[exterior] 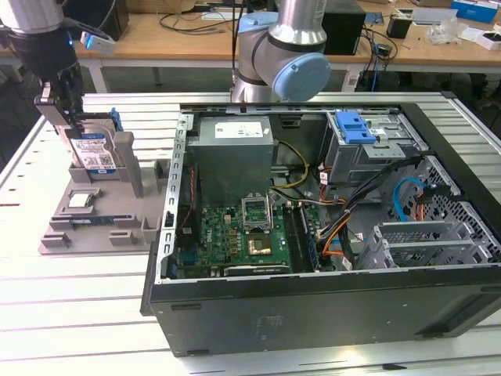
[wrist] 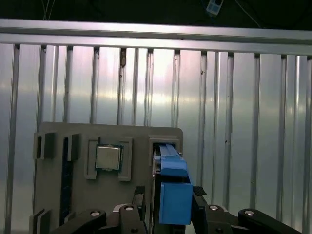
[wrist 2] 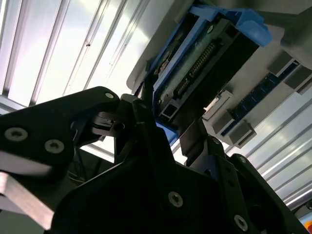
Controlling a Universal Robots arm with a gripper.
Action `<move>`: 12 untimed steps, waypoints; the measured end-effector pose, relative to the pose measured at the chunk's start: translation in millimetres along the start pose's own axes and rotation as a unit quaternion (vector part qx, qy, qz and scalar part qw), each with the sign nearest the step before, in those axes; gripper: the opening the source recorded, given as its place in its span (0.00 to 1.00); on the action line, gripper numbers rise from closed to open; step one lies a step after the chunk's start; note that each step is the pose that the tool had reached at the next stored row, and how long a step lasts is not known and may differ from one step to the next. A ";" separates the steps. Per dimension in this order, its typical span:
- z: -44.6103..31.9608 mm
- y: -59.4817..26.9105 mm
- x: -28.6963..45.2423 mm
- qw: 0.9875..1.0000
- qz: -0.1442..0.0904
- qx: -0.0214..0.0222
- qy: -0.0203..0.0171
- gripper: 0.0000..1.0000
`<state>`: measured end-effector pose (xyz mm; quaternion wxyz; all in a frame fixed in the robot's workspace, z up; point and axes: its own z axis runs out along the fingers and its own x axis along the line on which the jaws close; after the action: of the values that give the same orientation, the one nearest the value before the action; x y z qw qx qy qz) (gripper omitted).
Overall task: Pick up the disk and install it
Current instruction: 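Pick up the disk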
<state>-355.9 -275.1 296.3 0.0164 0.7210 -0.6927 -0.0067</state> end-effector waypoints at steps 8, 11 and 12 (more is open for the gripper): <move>9.3 -0.3 -0.1 1.000 0.000 0.000 0.000 0.48; 9.4 -0.3 -0.1 1.000 0.000 0.000 0.000 0.48; 9.5 -0.3 -0.1 1.000 0.000 0.000 0.000 0.48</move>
<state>-355.9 -275.1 286.8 0.0163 0.7210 -0.6927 -0.0067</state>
